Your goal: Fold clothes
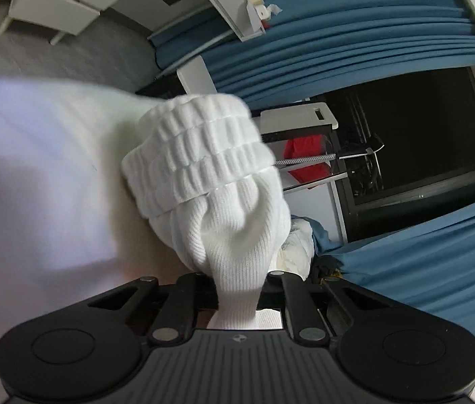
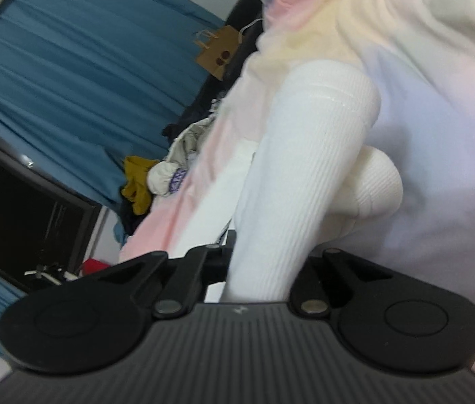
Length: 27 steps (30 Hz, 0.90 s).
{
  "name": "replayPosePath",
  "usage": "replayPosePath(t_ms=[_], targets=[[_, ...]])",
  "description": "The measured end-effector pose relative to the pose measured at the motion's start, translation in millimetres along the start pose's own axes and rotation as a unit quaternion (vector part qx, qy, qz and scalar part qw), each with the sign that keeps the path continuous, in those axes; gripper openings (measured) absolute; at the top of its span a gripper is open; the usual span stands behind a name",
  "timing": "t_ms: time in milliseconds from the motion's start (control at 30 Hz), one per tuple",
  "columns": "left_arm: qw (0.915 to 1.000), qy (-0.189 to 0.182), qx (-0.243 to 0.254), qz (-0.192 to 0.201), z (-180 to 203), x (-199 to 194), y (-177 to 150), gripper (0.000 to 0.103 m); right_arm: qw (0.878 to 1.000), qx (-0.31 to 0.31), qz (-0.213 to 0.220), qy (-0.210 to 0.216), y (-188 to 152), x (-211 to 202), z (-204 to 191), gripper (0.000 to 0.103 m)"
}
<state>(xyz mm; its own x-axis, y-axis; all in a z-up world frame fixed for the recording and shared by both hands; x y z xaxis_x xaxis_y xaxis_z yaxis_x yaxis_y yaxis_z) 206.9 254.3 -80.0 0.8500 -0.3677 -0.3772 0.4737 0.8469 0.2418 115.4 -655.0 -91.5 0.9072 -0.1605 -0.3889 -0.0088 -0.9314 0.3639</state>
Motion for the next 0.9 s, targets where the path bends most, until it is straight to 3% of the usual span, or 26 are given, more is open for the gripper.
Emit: replayPosePath(t_ms=[200,367,533,667,733,900], targets=[[0.9994,0.032,0.004,0.013,-17,-100,11,0.012,0.998,-0.020,-0.062,0.000,-6,-26,-10,0.010],[0.9969,0.056,-0.056,-0.006,-70,-188,0,0.012,0.994,0.004,-0.107,-0.009,-12,-37,-4,0.010],[0.9945,0.064,-0.082,-0.010,-93,-219,-26,0.017,0.992,0.005,-0.124,-0.016,-14,-41,14,0.010],[0.9953,0.072,-0.065,-0.010,-92,-243,-50,0.032,0.990,0.030,-0.137,-0.013,-17,-40,30,0.010],[0.9958,0.082,-0.040,-0.015,-76,-245,-57,0.045,0.990,0.022,-0.141,-0.014,-16,-37,30,0.010],[0.9943,0.092,0.043,-0.030,-37,-265,-84,0.047,0.989,0.015,-0.146,-0.015,-16,-33,31,0.010]])
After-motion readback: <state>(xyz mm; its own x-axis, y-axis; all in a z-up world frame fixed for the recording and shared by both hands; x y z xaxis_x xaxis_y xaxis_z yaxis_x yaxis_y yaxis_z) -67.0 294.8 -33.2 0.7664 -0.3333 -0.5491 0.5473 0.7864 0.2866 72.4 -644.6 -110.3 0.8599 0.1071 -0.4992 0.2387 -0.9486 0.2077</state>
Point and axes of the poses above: each gripper's, at about its wrist camera, not at the fingertips, and x roughly the way its jaws point, z to its right, y to its top, the point moved 2 cm from there along x, roughly the way its jaws point, and after that the axes turned 7 degrees about -z, right-handed, at the moved point
